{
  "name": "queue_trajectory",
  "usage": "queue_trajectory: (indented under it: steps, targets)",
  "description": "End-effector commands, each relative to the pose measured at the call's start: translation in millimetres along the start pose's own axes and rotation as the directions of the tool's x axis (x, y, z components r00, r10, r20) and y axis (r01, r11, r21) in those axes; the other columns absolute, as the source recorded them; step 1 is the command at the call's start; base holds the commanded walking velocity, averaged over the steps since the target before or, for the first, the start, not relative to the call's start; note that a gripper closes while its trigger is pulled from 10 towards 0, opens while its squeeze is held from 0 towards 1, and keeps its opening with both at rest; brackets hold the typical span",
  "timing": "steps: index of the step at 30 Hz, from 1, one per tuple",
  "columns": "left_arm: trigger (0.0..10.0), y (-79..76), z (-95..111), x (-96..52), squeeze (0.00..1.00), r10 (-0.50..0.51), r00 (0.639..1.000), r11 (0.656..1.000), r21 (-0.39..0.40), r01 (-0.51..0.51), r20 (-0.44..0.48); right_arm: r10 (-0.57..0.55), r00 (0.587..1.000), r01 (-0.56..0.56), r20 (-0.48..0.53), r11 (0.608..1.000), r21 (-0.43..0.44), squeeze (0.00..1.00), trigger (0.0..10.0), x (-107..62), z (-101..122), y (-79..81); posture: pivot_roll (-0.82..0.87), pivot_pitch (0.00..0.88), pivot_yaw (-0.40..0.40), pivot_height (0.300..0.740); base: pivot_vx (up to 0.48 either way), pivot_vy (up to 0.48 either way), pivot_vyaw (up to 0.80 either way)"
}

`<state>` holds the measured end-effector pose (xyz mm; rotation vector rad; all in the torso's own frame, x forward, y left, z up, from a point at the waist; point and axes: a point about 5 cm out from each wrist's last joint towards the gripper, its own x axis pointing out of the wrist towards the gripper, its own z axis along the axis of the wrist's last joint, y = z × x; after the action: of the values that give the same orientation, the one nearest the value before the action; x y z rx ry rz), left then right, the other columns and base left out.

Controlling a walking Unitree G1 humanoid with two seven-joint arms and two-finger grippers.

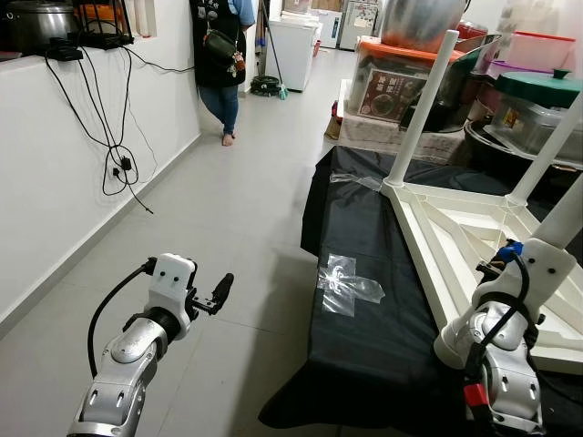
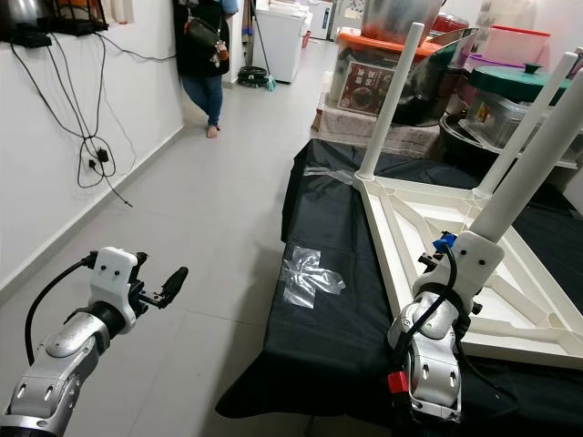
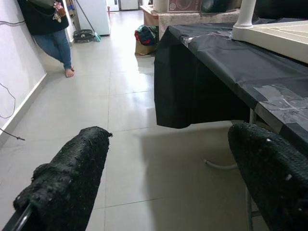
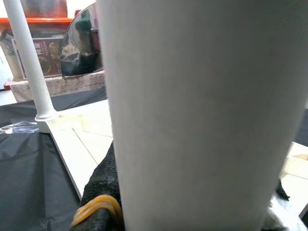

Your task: Building children table

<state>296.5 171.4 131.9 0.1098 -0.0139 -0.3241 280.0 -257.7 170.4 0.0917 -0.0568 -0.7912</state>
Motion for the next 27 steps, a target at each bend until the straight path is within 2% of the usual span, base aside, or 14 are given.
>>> queue_trajectory:
  steps: [1, 9, 27]
  targets:
    - [10.0, 0.7, -2, 0.4, 0.00, -0.009, 1.000, 1.000, 0.018, 0.009, -0.010, -0.070, 0.990, 0.063, -0.125, 0.996, -0.061, 0.00, 10.0, -0.6, -32, -17.3, 0.04, 0.000, -0.060, 0.740, 0.000, 0.000, 0.00]
    - [10.0, 1.5, -1, 1.6, 0.00, -0.014, 1.000, 1.000, 0.019, 0.014, -0.008, -0.026, 0.997, 0.024, -0.068, 0.999, -0.031, 0.00, 10.0, -1.5, -19, -10.4, 0.04, 0.000, -0.056, 0.740, 0.000, 0.000, 0.00]
    - [10.0, 0.1, -1, 2.0, 0.00, -0.019, 1.000, 1.000, 0.019, 0.020, -0.008, 0.018, 0.999, -0.018, -0.045, 1.000, 0.003, 0.00, 10.0, -2.6, -4, -2.6, 0.03, 0.000, -0.061, 0.740, 0.000, 0.000, 0.00]
